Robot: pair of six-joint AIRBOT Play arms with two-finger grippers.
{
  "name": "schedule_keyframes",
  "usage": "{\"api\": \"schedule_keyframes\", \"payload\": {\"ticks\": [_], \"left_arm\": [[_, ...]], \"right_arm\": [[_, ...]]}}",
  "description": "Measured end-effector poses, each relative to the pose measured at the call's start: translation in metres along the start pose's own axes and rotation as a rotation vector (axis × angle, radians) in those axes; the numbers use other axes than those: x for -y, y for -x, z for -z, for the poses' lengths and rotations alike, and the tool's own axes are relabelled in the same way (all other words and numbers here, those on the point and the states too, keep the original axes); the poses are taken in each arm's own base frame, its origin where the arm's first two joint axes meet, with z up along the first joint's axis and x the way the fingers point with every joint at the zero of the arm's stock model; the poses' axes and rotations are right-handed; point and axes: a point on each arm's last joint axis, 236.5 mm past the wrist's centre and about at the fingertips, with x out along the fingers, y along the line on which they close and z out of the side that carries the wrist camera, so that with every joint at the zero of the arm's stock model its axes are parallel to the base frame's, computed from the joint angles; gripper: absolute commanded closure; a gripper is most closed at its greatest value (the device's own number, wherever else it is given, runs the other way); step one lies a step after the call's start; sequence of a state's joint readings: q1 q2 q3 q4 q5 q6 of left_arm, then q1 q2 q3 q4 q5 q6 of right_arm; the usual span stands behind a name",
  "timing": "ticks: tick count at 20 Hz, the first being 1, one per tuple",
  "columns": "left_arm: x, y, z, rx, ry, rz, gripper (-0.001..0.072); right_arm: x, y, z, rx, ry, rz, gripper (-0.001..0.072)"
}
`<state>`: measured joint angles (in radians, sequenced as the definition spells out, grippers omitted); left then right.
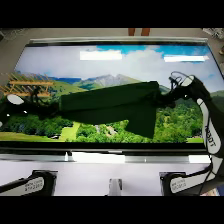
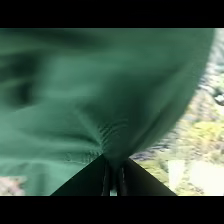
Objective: Fold the shirts.
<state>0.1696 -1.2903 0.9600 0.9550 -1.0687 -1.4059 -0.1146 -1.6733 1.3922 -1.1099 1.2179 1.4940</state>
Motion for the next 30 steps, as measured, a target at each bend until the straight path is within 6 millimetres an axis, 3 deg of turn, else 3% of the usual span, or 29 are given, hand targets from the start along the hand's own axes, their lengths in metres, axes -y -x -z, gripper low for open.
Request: {"api": "schedule_keyframes", "payload": {"ticks": [2,3,4,5,6,7,9,10,12,14,16,20,22,24,26,27,30], "left_arm": [[0.044,0.06,-0.047,0.191,-0.141,0.031,0.0672],[0.076,0.107,-0.073,0.327,-0.225,0.049,0.0671],[0.109,0.159,-0.093,0.473,-0.302,0.068,0.0671],[0.143,0.217,-0.106,0.633,-0.379,0.087,0.0672],[0.181,0.287,-0.111,0.819,-0.459,0.106,0.0671],[0.217,0.36,-0.103,1.008,-0.532,0.128,0.0671],[0.268,0.473,-0.059,1.296,-0.64,0.173,0.0671],[0.284,0.514,-0.032,1.4,-0.668,0.199,0.0671],[0.304,0.565,0.023,1.518,-0.705,0.25,0.0671],[0.31,0.578,0.054,1.532,-0.727,0.269,0.0672],[0.31,0.58,0.068,1.52,-0.733,0.256,0.0672],[0.299,0.564,0.072,1.445,-0.728,0.191,0.0672],[0.288,0.542,0.06,1.363,-0.712,0.147,0.0672],[0.266,0.495,0.035,1.199,-0.672,0.088,0.0672],[0.235,0.436,0.004,1.007,-0.608,0.032,0.0671],[0.215,0.4,-0.012,0.901,-0.565,0.004,0.0672],[0.145,0.288,-0.047,0.591,-0.425,-0.079,0.0671]], "right_arm": [[-0.029,0.067,-0.034,0.193,0.132,0.008,0.0687],[-0.048,0.116,-0.052,0.33,0.202,0.021,0.0686],[-0.068,0.168,-0.064,0.474,0.264,0.036,0.0686],[-0.095,0.237,-0.072,0.668,0.33,0.041,0.0686],[-0.121,0.304,-0.067,0.848,0.384,0.039,0.0686],[-0.144,0.37,-0.05,1.022,0.433,0.043,0.0686],[-0.181,0.482,0.009,1.326,0.506,0.037,0.0686],[-0.193,0.524,0.046,1.442,0.527,0.028,0.0686],[-0.203,0.574,0.108,1.583,0.536,0.017,0.0686],[-0.201,0.594,0.147,1.639,0.525,0.024,0.0686],[-0.2,0.607,0.172,1.68,0.512,0.025,0.0686],[-0.194,0.607,0.187,1.673,0.493,0.041,0.0686],[-0.188,0.596,0.179,1.627,0.478,0.06,0.0686],[-0.178,0.57,0.154,1.513,0.453,0.089,0.0686],[-0.163,0.526,0.118,1.341,0.417,0.122,0.0686],[-0.152,0.496,0.098,1.227,0.395,0.141,0.0686],[-0.106,0.376,0.038,0.802,0.303,0.196,0.0687]]}}
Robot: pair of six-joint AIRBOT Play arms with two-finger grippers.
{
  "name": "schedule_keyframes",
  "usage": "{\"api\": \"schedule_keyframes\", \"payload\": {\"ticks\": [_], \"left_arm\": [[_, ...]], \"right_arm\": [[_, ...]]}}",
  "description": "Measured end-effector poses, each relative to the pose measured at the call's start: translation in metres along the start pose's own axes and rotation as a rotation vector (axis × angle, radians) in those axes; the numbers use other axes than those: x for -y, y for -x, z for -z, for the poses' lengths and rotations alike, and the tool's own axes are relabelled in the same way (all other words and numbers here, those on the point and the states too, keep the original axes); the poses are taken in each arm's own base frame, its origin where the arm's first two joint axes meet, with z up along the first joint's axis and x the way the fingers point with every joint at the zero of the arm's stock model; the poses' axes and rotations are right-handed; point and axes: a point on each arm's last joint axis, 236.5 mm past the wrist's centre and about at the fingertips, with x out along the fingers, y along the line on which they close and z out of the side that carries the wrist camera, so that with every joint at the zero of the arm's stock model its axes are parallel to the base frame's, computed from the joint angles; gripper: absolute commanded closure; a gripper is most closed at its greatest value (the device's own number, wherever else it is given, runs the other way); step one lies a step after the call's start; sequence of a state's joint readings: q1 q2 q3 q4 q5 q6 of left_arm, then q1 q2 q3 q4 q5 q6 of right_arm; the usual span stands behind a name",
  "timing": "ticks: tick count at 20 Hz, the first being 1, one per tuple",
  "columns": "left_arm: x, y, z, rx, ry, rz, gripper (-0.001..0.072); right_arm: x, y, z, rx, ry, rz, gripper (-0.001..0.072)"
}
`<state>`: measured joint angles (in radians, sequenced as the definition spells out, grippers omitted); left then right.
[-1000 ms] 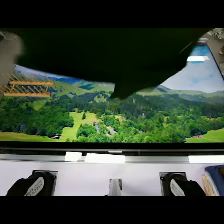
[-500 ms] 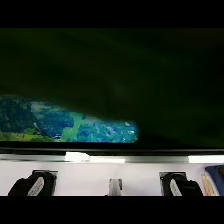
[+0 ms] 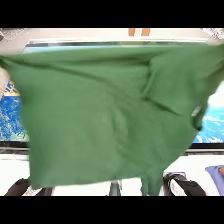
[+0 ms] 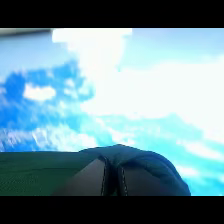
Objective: Fold the shirts.
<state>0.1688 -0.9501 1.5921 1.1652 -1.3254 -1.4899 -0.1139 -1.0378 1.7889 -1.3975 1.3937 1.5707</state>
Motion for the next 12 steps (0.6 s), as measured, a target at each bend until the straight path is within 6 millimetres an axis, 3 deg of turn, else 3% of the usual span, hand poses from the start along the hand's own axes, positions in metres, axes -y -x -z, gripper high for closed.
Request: {"api": "schedule_keyframes", "payload": {"ticks": [4,7,10,12], "left_arm": [[-0.056,-0.116,0.087,-0.311,0.157,-0.041,0.0671],[-0.086,-0.176,0.127,-0.418,0.251,-0.078,0.0671],[-0.103,-0.224,0.142,-0.418,0.331,-0.085,0.067],[-0.111,-0.251,0.14,-0.368,0.385,-0.078,0.067]], "right_arm": [[0.022,-0.153,0.081,-0.397,-0.123,-0.007,0.0687],[0.02,-0.24,0.119,-0.494,-0.236,-0.057,0.0687],[0.017,-0.297,0.123,-0.438,-0.329,-0.098,0.0687],[0.02,-0.321,0.111,-0.353,-0.373,-0.107,0.0686]]}}
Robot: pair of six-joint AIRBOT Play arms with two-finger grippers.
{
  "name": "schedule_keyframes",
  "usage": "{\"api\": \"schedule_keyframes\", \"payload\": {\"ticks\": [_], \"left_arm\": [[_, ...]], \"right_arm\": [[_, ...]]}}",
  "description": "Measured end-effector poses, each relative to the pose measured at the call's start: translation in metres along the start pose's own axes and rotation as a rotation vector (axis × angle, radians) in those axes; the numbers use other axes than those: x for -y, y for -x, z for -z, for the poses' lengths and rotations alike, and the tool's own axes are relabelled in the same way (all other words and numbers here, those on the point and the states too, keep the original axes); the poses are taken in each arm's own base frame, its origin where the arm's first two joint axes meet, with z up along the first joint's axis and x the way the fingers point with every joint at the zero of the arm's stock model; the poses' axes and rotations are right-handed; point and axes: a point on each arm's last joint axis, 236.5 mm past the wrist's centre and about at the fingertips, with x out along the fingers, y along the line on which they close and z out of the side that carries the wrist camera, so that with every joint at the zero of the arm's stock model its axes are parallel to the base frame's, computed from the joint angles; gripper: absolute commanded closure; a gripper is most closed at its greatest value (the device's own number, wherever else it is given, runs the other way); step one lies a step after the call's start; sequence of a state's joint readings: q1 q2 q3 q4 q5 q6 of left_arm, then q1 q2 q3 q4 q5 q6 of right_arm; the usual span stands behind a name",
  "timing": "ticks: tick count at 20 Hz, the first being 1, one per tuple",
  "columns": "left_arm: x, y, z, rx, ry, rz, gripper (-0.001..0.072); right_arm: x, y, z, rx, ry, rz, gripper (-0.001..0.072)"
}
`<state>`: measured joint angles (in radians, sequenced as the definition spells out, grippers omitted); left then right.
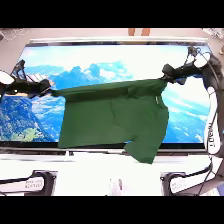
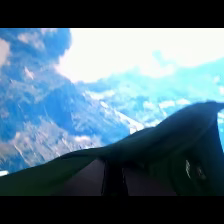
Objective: Fold the shirts.
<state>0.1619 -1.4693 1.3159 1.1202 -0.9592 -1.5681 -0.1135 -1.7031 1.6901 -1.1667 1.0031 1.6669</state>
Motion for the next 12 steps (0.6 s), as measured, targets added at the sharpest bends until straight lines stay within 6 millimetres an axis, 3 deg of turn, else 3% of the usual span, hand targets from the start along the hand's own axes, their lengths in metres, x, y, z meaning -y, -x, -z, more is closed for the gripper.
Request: {"api": "schedule_keyframes", "payload": {"ticks": [4,6,9,12], "left_arm": [[0.002,-0.031,-0.028,0.106,0.11,0.065,0.0669],[0.003,-0.036,-0.032,0.118,0.118,0.082,0.067],[-0.001,-0.034,-0.017,0.046,0.053,0.095,0.0671],[-0.012,-0.033,0.03,-0.153,-0.024,0.087,0.0671]], "right_arm": [[0.001,-0.015,-0.025,0.106,-0.029,-0.022,0.0686],[0.007,-0.02,-0.019,0.082,-0.022,-0.005,0.0685],[0.021,-0.018,0.014,-0.059,0.034,0.052,0.0686],[0.038,-0.008,0.065,-0.278,0.067,0.118,0.0686]]}}
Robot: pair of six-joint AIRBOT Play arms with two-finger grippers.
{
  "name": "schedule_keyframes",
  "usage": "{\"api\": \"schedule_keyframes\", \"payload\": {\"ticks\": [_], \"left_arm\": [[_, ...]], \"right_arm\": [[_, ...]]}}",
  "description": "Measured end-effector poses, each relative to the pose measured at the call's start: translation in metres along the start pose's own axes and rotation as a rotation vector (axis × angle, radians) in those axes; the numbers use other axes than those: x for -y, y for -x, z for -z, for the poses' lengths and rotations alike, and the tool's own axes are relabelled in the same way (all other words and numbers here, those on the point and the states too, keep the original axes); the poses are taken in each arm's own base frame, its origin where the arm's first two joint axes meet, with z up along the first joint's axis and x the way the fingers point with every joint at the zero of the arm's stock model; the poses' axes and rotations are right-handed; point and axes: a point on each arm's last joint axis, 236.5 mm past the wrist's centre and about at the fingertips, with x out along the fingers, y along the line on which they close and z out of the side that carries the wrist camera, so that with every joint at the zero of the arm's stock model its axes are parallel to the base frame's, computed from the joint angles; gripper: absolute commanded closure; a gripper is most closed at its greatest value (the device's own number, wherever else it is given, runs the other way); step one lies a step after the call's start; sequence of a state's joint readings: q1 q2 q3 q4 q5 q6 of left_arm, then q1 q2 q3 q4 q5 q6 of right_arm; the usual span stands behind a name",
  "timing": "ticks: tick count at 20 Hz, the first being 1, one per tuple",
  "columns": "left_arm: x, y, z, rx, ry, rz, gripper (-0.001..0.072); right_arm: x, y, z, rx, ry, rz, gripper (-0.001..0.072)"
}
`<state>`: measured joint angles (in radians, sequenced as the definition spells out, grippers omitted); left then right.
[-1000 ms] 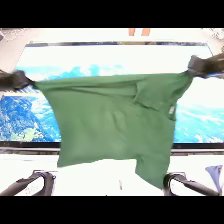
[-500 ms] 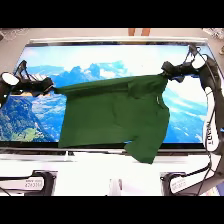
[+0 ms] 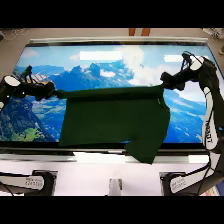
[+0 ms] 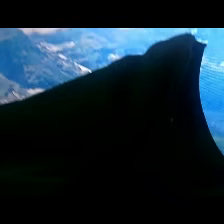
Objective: Fold the shirts.
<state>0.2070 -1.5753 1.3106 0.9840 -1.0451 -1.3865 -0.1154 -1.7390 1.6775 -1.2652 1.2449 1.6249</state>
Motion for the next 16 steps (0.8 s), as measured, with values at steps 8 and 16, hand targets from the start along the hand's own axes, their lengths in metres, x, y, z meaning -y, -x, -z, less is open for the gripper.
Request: {"api": "schedule_keyframes", "payload": {"ticks": [8,16], "left_arm": [[-0.001,-0.009,0.069,-0.265,-0.075,-0.053,0.067],[-0.003,0.014,0.076,-0.335,-0.008,-0.074,0.009]], "right_arm": [[0.019,-0.031,0.082,-0.273,-0.063,0.1,0.0675],[0.024,-0.016,0.09,-0.27,-0.043,0.15,0.0246]]}}
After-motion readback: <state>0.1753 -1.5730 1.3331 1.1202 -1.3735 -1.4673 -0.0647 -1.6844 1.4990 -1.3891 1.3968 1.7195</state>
